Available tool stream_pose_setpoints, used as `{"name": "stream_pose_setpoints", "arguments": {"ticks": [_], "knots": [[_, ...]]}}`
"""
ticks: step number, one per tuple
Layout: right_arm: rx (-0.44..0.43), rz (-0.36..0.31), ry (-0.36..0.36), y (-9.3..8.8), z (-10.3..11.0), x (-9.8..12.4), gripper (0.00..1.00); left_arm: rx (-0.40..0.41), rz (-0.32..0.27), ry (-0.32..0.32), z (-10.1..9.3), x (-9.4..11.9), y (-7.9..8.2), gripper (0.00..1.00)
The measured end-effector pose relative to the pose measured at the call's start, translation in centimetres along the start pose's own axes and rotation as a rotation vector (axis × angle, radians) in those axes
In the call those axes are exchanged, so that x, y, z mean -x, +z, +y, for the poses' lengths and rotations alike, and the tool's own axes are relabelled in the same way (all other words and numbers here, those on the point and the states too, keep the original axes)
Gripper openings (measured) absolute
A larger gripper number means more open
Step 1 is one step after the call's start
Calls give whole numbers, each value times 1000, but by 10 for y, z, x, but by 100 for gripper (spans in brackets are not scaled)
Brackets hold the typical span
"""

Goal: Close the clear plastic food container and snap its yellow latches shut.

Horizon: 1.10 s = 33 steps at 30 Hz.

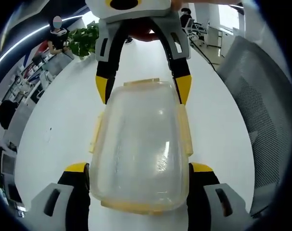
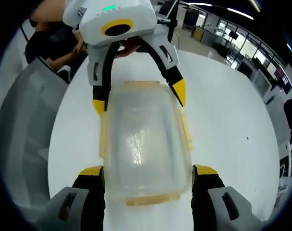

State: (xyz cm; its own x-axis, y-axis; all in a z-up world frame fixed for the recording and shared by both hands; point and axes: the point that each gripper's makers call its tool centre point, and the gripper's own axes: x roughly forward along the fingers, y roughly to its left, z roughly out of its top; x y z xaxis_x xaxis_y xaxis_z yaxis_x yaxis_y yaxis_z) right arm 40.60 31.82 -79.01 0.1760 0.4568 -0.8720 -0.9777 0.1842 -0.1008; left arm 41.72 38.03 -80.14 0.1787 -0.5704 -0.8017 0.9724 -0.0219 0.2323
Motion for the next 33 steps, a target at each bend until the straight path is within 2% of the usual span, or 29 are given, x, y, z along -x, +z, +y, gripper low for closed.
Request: {"name": "stream_pose_setpoints", "arguments": {"ticks": [33], "knots": [[-2, 0, -4, -6, -28, 0, 74, 0, -10, -2, 26, -10, 6, 84]]}}
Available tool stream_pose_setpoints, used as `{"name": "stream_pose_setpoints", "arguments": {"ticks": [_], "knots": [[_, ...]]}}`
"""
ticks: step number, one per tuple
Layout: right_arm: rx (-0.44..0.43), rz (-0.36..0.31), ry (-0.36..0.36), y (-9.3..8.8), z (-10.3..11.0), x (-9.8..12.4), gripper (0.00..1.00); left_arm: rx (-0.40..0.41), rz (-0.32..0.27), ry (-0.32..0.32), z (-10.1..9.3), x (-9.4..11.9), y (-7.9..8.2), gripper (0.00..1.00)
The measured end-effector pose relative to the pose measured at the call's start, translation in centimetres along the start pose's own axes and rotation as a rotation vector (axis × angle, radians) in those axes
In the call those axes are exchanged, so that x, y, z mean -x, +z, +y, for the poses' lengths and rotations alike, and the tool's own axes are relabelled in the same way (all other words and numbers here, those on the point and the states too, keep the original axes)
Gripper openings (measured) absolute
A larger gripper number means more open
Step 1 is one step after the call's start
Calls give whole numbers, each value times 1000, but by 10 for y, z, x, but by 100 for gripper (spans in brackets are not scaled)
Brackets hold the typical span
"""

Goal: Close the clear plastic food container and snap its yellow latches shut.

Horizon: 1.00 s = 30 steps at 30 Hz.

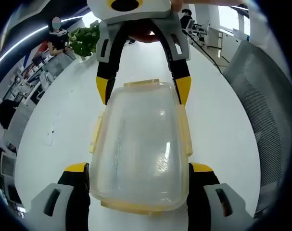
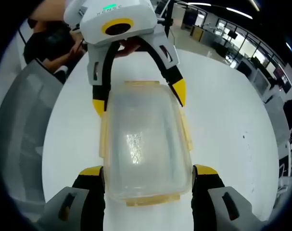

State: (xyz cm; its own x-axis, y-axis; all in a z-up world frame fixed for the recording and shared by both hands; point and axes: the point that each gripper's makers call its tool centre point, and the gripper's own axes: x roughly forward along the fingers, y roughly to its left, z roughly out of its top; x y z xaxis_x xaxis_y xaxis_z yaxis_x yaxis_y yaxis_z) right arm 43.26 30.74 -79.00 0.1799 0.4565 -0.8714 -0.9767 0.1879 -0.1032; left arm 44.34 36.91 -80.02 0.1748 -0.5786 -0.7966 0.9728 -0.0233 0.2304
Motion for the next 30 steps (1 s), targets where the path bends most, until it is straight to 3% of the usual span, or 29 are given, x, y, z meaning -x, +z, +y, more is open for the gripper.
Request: {"name": "stream_pose_setpoints", "arguments": {"ticks": [30], "knots": [[-2, -2, -10, -3, -14, -1, 74, -1, -1, 0, 13, -6, 1, 84]]}}
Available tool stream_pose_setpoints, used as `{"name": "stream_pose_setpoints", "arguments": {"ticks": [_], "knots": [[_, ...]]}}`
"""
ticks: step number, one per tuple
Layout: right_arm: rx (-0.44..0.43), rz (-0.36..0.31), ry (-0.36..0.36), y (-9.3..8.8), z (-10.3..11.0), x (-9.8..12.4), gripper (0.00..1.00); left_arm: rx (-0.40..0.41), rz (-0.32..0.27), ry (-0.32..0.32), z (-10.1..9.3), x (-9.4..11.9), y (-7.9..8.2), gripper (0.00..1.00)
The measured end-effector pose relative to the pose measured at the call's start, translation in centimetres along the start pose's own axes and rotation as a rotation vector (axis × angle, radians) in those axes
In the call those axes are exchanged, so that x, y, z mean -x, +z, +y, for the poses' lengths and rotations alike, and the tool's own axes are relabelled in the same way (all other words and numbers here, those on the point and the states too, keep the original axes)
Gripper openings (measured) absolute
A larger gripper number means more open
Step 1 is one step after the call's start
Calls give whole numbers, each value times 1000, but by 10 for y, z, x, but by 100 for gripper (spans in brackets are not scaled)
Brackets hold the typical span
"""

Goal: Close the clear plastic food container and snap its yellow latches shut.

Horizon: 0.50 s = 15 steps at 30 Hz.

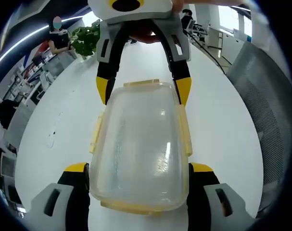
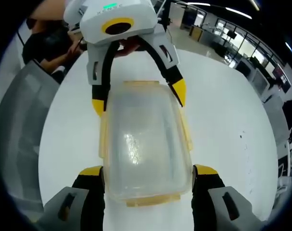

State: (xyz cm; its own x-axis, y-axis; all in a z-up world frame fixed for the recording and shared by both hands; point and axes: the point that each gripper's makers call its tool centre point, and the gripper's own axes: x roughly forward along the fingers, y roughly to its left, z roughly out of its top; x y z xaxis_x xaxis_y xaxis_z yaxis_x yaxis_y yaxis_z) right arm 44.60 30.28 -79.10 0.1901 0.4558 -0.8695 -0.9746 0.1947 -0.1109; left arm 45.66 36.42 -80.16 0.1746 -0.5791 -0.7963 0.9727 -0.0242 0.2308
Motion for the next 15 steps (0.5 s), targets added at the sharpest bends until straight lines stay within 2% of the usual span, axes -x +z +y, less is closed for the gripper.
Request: {"name": "stream_pose_setpoints", "arguments": {"ticks": [15], "knots": [[-9, -12, -48, 1, 1, 2, 78, -2, 5, 13, -3, 4, 0, 86]]}}
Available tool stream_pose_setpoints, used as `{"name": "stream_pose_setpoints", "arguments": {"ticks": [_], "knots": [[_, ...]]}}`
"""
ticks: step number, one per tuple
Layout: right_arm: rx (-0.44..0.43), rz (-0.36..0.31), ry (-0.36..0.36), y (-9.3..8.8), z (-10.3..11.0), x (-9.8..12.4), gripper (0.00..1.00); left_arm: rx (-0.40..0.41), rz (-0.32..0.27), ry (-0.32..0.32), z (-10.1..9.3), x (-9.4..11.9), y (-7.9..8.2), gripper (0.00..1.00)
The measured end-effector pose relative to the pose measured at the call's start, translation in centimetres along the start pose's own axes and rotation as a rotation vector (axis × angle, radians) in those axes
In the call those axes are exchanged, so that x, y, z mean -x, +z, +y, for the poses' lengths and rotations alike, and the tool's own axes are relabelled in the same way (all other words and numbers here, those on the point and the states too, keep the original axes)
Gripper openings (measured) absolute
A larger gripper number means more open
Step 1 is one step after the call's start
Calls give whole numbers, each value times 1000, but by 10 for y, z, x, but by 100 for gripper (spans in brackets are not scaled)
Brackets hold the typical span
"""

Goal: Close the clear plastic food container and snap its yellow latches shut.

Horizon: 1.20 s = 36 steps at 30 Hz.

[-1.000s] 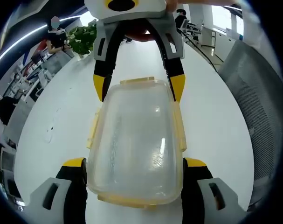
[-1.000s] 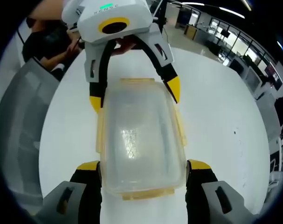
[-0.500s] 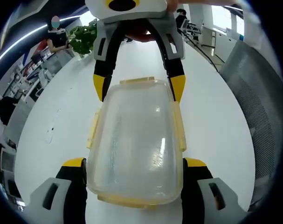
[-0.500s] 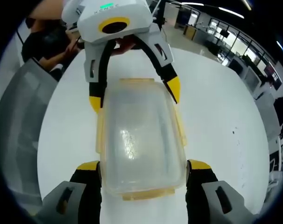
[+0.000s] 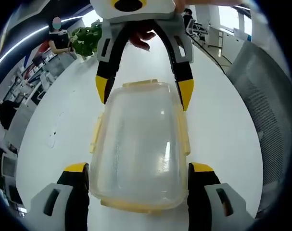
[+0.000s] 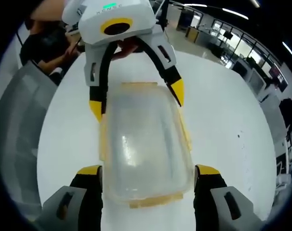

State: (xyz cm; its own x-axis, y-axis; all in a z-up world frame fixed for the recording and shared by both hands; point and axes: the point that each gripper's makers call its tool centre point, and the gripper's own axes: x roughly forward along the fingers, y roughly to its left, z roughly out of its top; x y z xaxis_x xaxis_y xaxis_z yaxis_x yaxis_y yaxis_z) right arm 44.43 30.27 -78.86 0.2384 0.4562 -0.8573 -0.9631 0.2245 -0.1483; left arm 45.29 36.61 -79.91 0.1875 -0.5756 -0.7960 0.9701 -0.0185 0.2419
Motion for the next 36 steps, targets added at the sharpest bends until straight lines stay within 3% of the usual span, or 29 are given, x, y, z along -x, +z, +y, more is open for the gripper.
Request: {"name": "stream_pose_setpoints", "arguments": {"ticks": [3, 19, 36], "knots": [[-17, -31, -36, 3, -5, 6, 81, 15, -11, 29, 4, 3, 0, 91], [-146, -144, -146, 5, -8, 31, 92, 111, -71, 115, -2, 25, 8, 97], [-269, -200, -250, -9, 5, 51, 90, 237, -100, 158, -19, 42, 2, 97]]}}
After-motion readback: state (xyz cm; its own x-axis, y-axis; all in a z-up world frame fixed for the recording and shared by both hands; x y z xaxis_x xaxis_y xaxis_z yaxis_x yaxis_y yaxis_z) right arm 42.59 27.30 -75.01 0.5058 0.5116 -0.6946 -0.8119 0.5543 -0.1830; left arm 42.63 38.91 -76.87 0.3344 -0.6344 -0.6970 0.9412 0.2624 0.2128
